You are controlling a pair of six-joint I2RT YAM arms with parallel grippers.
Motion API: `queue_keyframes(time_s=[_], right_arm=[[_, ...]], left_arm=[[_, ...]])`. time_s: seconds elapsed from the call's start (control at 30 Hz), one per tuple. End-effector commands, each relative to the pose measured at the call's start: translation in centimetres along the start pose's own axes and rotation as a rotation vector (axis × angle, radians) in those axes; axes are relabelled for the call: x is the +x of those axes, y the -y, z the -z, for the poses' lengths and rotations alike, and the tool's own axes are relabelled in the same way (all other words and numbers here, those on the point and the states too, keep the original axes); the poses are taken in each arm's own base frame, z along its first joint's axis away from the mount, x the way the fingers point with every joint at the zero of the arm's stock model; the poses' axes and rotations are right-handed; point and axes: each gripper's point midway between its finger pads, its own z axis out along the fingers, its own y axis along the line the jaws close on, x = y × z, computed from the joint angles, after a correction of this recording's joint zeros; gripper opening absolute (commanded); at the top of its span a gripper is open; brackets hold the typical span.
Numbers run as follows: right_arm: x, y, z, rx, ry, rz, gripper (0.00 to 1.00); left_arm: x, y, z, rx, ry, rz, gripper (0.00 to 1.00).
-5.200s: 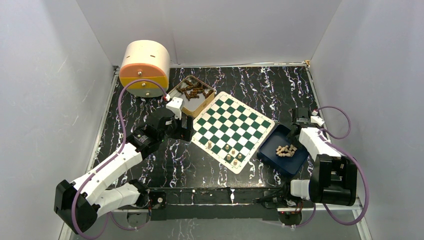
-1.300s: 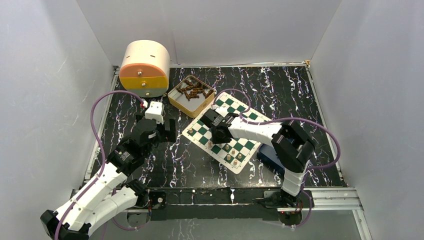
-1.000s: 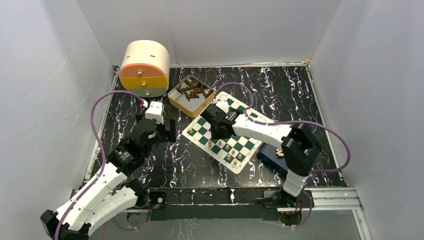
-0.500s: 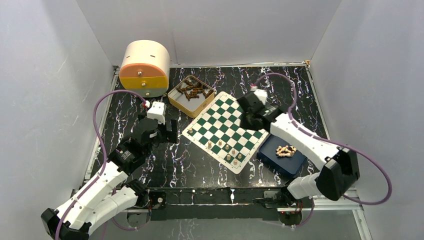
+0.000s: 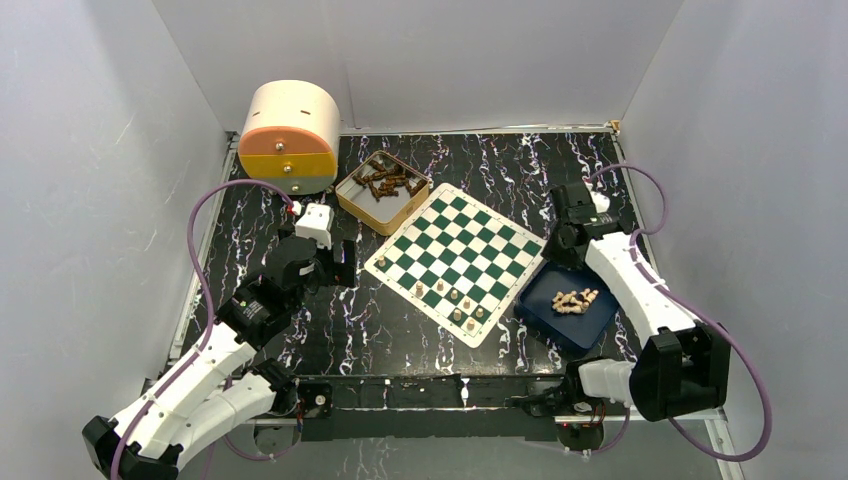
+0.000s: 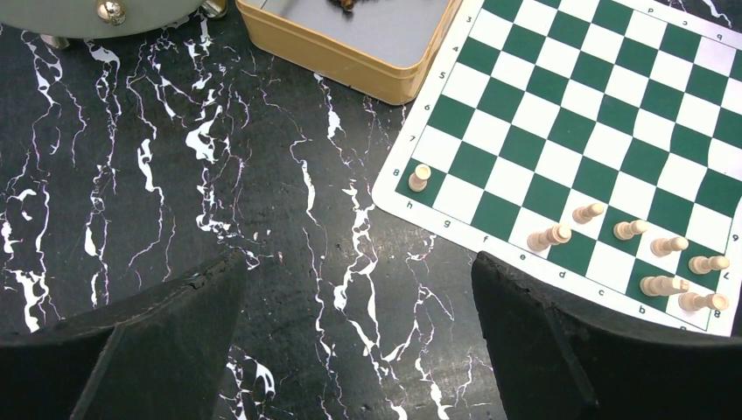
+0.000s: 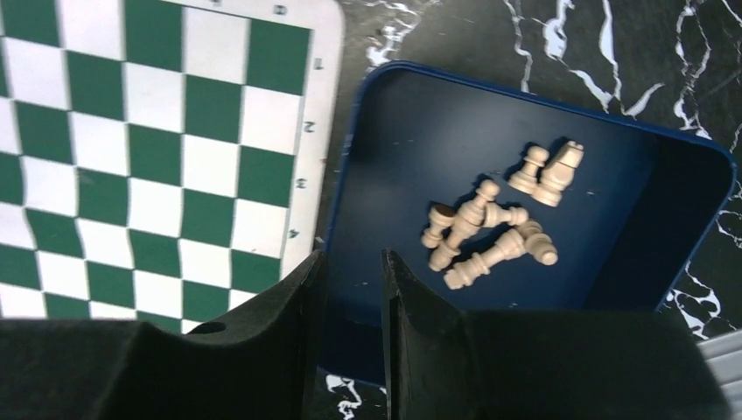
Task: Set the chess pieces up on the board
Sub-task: Pick up the chess piece from the storage box.
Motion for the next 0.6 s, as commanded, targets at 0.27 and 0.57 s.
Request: queue_keyframes(time_s=[0.27,0.57], right_arm=[[2.4,3.8,-4.6,0.001,-0.064,-0.12,0.36],[4.0,4.9,-6.0,0.049,-0.104,-0.136,0.37]], left_arm=[[-0.3,0.1,0.2,0.012,0.016,-0.008,0.96],[-0.2,0.2,0.1,0.01,0.011,-0.011,0.96]])
